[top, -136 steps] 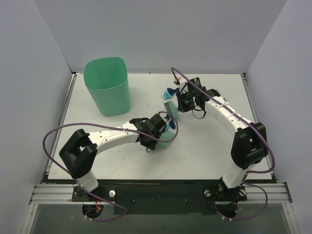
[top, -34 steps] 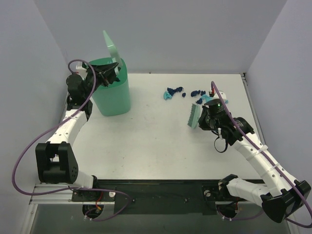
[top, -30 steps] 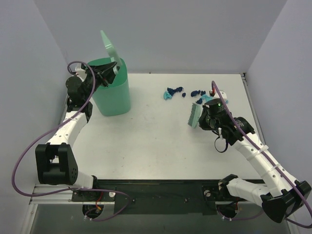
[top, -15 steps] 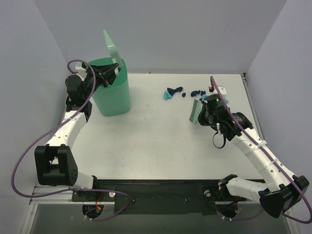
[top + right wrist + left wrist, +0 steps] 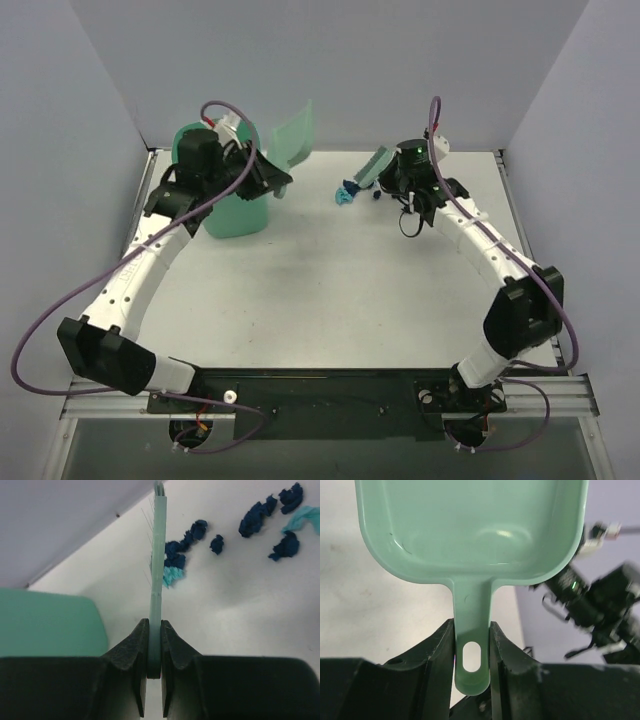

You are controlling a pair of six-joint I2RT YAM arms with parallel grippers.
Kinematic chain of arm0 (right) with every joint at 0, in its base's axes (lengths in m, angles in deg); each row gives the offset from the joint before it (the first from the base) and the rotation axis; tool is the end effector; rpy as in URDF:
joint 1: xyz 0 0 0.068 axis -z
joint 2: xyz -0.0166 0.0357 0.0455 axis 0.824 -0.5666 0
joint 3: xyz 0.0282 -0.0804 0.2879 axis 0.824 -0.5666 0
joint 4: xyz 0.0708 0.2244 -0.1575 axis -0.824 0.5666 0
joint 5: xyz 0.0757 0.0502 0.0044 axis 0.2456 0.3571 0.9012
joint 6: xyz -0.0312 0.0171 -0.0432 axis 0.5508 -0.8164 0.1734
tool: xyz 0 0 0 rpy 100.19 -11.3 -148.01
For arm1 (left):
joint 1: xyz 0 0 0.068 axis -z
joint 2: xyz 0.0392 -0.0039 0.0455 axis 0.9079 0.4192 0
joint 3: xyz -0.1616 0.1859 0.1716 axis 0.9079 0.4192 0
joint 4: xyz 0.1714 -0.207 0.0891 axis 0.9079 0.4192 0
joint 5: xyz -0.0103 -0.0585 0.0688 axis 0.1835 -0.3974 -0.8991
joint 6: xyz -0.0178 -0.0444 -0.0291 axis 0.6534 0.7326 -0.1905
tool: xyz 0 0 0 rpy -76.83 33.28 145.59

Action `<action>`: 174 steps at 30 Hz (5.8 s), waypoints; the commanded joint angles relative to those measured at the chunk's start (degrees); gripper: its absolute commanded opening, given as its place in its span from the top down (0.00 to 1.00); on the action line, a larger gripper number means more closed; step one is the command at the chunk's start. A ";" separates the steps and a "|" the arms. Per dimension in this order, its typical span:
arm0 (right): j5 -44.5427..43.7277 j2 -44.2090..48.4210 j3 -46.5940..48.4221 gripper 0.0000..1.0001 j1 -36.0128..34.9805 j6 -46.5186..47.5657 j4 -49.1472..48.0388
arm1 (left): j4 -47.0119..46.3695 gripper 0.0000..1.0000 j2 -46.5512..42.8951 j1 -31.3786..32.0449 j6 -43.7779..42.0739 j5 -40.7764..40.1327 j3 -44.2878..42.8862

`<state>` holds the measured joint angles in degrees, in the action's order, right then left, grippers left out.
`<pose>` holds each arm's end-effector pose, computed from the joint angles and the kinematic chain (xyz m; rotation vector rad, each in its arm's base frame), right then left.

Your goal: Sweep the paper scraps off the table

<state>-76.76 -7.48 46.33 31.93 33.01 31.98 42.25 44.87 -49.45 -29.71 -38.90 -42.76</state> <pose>0.3582 0.1486 0.3879 0.4795 1.8849 0.6336 0.3224 -0.1080 0.4470 -0.2813 2.0248 -1.1704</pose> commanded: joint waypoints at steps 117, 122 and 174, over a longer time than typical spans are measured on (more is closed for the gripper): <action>33.90 -17.64 22.96 1.00 -1.06 58.49 44.08 | 22.83 1.00 27.79 30.02 -34.07 -21.52 2.33; 33.90 -15.79 20.93 1.00 -1.15 56.90 42.76 | 17.13 1.00 27.71 30.46 -30.65 -23.10 4.87; 3.67 8.03 5.03 1.00 3.34 25.71 28.00 | 17.20 1.00 15.76 19.84 -20.53 -17.48 -12.43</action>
<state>-72.48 -0.35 54.90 35.19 61.97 63.43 58.30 65.18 -26.98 -51.70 -62.16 -48.51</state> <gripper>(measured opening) 0.070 0.368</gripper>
